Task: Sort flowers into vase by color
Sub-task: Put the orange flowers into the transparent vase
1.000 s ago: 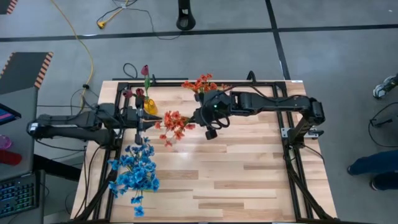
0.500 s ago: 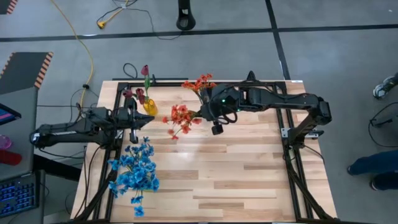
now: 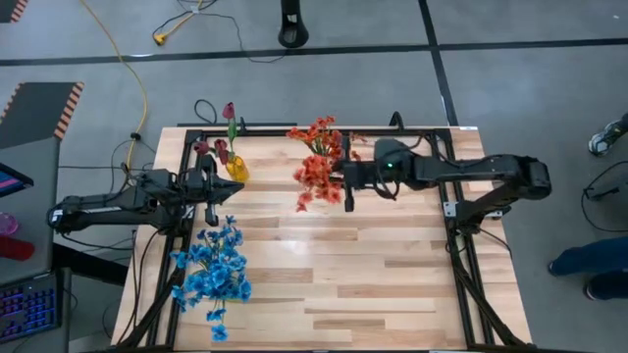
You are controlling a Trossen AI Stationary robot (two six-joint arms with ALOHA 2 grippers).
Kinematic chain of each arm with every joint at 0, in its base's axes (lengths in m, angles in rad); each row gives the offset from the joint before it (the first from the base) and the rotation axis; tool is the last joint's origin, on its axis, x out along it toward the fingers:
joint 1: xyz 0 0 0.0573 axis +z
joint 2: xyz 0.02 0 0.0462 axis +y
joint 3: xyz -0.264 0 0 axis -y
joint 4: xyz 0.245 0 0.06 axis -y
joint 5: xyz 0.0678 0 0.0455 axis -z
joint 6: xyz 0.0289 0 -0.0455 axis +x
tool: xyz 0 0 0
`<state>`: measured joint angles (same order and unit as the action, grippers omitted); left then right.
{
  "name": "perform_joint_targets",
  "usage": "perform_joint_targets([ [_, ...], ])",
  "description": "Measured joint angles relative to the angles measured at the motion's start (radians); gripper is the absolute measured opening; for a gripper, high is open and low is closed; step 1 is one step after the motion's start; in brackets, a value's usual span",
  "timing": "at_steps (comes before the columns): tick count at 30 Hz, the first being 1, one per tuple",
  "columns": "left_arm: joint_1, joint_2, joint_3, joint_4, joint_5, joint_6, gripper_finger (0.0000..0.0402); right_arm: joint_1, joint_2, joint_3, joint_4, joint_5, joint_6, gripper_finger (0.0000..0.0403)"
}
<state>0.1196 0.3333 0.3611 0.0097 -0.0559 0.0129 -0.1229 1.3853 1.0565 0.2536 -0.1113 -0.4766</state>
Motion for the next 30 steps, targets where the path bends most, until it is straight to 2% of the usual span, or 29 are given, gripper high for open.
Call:
perform_joint_targets([
  [4, 0.000, 0.000, 0.000, 0.000, 0.000, -0.016, 0.0000, 0.014, -0.002, -0.004, -0.017, 0.094, -0.018, 0.0035],
  [9, 0.000, 0.000, 0.000, 0.000, 0.000, -0.017, 0.0000, 0.037, -0.001, -0.005, -0.011, 0.142, 0.020, 0.0035],
  [16, 0.000, 0.000, 0.000, 0.000, 0.000, -0.017, 0.0000, 0.152, -0.001, -0.005, -0.013, 0.437, 0.057, 0.0035],
  [20, 0.000, 0.000, 0.000, -0.001, 0.000, -0.017, 0.0000, 0.239, 0.001, -0.005, -0.014, 0.665, 0.071, 0.0035],
  [23, 0.000, 0.000, 0.000, -0.001, 0.000, -0.017, 0.0000, 0.281, 0.011, -0.005, -0.017, 0.788, 0.104, 0.0035],
  [27, 0.000, 0.000, 0.000, -0.002, 0.000, -0.017, 0.0000, 0.290, 0.049, -0.025, 0.045, 0.833, 0.139, 0.0036],
  [30, 0.000, 0.001, 0.000, -0.003, 0.000, -0.017, 0.0000, 0.276, 0.106, -0.054, 0.171, 0.839, 0.111, 0.0036],
])
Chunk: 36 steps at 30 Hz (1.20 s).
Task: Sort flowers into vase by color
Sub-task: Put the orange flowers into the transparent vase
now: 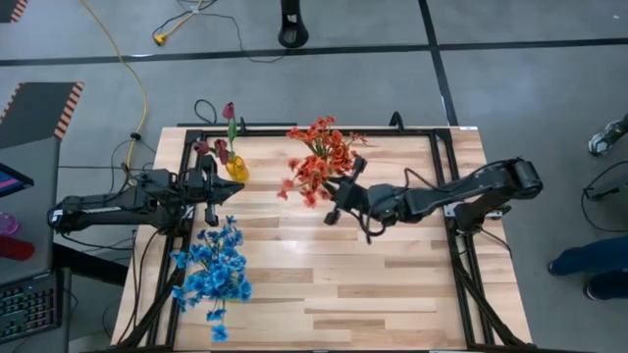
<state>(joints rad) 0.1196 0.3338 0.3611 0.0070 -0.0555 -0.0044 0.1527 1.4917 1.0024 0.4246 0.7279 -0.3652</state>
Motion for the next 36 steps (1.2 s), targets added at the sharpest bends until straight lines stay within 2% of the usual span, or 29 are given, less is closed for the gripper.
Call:
perform_joint_targets([
  [6, 0.000, 0.000, 0.000, -0.013, 0.000, 0.000, 0.0000, -0.014, 0.086, -0.012, 0.169, 0.080, -0.142, 0.0036],
  [8, 0.000, 0.000, 0.000, -0.018, 0.000, 0.000, 0.0000, -0.014, 0.098, -0.011, 0.170, 0.092, -0.148, 0.0036],
  [12, 0.000, 0.000, 0.000, -0.017, 0.000, 0.000, 0.0000, -0.016, 0.100, -0.012, 0.151, 0.103, -0.072, 0.0036],
  [21, 0.000, 0.000, 0.000, -0.017, 0.000, -0.005, 0.0000, -0.014, 0.099, -0.012, 0.138, 0.216, -0.029, 0.0036],
  [36, 0.000, 0.000, 0.000, -0.016, 0.000, -0.019, 0.0000, -0.050, 0.099, -0.010, -0.048, 0.217, 0.271, 0.0036],
])
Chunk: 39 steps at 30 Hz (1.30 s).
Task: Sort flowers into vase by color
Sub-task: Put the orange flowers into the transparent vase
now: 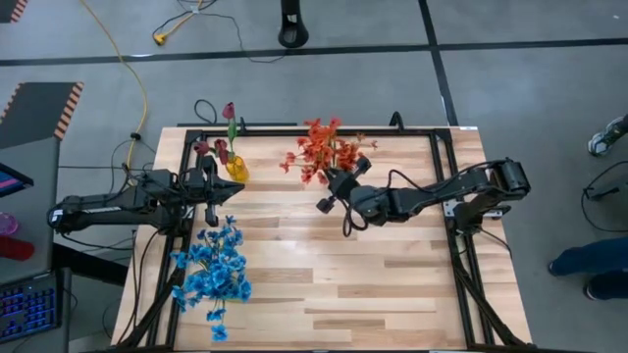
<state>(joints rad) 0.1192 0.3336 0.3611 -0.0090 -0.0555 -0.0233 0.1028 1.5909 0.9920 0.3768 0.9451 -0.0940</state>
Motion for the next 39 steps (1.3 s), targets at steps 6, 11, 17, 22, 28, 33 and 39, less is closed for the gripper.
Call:
perform_joint_targets([
  [6, 0.000, 0.000, 0.000, 0.000, 0.000, -0.002, 0.0000, -0.001, 0.000, 0.000, -0.105, 0.000, 0.124, 0.0036],
  [11, 0.000, 0.000, 0.000, 0.000, 0.000, -0.016, 0.0000, -0.001, 0.000, 0.000, -0.178, 0.001, 0.206, 0.0036],
  [17, 0.000, 0.000, 0.000, 0.000, 0.000, -0.015, 0.0000, 0.000, 0.000, 0.000, -0.201, 0.001, 0.219, 0.0040],
  [22, 0.000, 0.000, 0.000, 0.000, 0.000, -0.015, 0.0000, 0.000, 0.000, 0.000, -0.202, 0.000, 0.220, 0.0040],
  [28, 0.000, 0.000, 0.000, 0.000, 0.000, -0.015, 0.0000, 0.000, 0.000, 0.000, -0.273, 0.000, 0.280, 0.0040],
  [33, 0.000, 0.000, 0.000, 0.000, 0.000, -0.015, 0.0000, 0.000, 0.000, 0.000, -0.327, -0.004, 0.304, 0.0041],
  [39, 0.000, 0.000, 0.000, 0.000, 0.000, -0.015, 0.0000, 0.000, 0.000, 0.000, -0.328, -0.005, 0.299, 0.0055],
])
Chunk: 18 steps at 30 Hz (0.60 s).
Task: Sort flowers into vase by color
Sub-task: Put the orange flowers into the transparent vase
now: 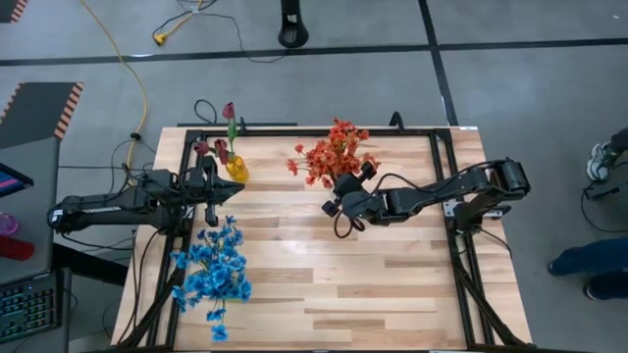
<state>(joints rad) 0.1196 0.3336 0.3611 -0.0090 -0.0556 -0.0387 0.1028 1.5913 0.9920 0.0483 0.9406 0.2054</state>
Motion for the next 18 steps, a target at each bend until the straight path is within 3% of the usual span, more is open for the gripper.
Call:
perform_joint_targets([
  [18, 0.000, 0.000, 0.000, 0.000, 0.000, -0.003, 0.0000, 0.000, 0.000, 0.000, -0.005, -0.001, -0.004, 0.0067],
])
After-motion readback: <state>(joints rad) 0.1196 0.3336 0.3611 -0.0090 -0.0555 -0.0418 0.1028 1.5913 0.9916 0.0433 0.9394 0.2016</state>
